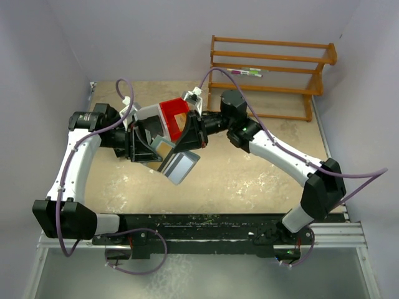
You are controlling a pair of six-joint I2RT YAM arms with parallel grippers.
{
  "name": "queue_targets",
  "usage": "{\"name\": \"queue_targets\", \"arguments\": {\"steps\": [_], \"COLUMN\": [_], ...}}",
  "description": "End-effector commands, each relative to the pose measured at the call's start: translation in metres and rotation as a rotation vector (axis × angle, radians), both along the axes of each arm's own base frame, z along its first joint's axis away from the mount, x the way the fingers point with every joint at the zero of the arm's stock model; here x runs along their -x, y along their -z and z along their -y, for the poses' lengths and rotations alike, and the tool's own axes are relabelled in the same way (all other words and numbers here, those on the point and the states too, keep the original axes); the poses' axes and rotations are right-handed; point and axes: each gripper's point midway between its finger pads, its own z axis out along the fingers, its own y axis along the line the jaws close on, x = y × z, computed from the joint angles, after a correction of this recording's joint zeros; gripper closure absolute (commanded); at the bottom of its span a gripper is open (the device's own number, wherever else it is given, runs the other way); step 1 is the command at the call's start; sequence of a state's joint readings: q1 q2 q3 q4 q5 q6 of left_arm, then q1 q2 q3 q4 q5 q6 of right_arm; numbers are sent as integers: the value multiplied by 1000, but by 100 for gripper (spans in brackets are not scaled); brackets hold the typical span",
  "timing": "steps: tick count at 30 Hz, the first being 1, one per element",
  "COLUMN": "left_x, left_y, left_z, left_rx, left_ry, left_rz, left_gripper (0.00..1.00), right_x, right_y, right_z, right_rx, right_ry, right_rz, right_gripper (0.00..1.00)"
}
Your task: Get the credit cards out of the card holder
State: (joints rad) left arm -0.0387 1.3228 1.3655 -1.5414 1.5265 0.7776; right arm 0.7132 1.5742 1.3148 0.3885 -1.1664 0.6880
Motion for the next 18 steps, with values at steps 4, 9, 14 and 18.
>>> {"name": "queue_targets", "arguments": {"steps": [4,9,14,18], "left_x": [3,5,2,0], "left_y": [-6,0,12,21], "left_z": [0,-1,-2,-3], "left_rx": [41,18,1,-22], "left_ry": [-3,-3,-6,-8], "left_rz": [96,103,71,43], "left_gripper": [55,65,87,100], "right_x": [-6,-18,-21,-17], "right_y": [-2,2,-3,-5], "right_z": [-4,-9,-13,-13], "right_rx": [30,65,50,41], "right_ry": [14,51,48,23], "right_rz": [44,79,101,97], "right_gripper": [100,100,100,92]}}
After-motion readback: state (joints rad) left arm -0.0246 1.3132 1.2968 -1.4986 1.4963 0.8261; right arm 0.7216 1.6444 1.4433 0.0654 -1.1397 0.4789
